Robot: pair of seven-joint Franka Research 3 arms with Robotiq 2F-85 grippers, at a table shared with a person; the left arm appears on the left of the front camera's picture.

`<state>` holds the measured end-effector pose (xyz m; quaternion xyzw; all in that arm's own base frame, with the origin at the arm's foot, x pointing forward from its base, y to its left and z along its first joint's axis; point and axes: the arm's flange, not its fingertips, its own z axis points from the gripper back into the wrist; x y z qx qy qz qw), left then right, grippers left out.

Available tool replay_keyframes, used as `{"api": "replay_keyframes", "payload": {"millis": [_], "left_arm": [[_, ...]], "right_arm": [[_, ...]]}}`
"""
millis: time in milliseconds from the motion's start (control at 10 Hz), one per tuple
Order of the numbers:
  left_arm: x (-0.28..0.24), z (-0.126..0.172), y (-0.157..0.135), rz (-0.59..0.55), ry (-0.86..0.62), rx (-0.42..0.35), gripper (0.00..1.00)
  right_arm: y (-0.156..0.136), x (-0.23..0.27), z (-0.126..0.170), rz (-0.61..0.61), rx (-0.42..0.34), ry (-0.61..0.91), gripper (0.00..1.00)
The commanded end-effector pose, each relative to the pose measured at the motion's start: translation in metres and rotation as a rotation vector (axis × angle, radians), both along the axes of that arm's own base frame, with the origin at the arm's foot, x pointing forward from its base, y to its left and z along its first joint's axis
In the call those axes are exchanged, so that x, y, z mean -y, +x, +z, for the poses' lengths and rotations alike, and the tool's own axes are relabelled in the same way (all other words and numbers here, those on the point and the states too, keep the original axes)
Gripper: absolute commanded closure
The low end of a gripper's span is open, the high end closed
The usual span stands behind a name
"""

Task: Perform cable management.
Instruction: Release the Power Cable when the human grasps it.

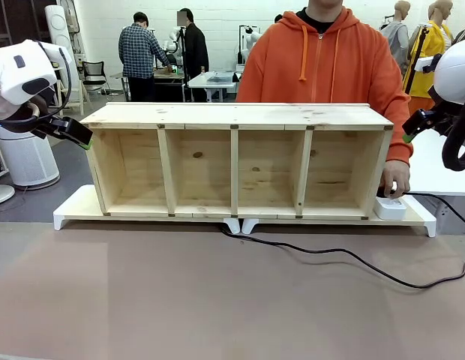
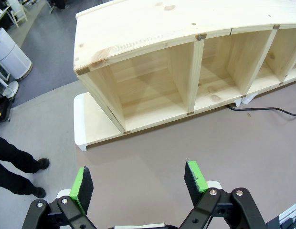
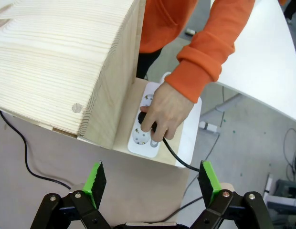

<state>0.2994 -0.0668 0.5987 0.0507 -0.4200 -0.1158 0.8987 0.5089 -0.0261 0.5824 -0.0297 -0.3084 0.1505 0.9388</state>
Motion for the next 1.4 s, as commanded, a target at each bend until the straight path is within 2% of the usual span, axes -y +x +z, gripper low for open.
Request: {"api": "replay_keyframes", "payload": {"millis": [0, 1300], "left_arm": [[0.0004, 0.0002, 0.0007, 0.001, 0.001, 0.005, 0.0], [0.0004, 0.0002, 0.0007, 0.001, 0.001, 0.005, 0.0]], "right_arm": [[0.0, 0.0013, -0.0002, -0.001, 0.0, 0.003, 0.0], [0.0, 0.0013, -0.0002, -0.001, 0.0, 0.003, 0.0]]}}
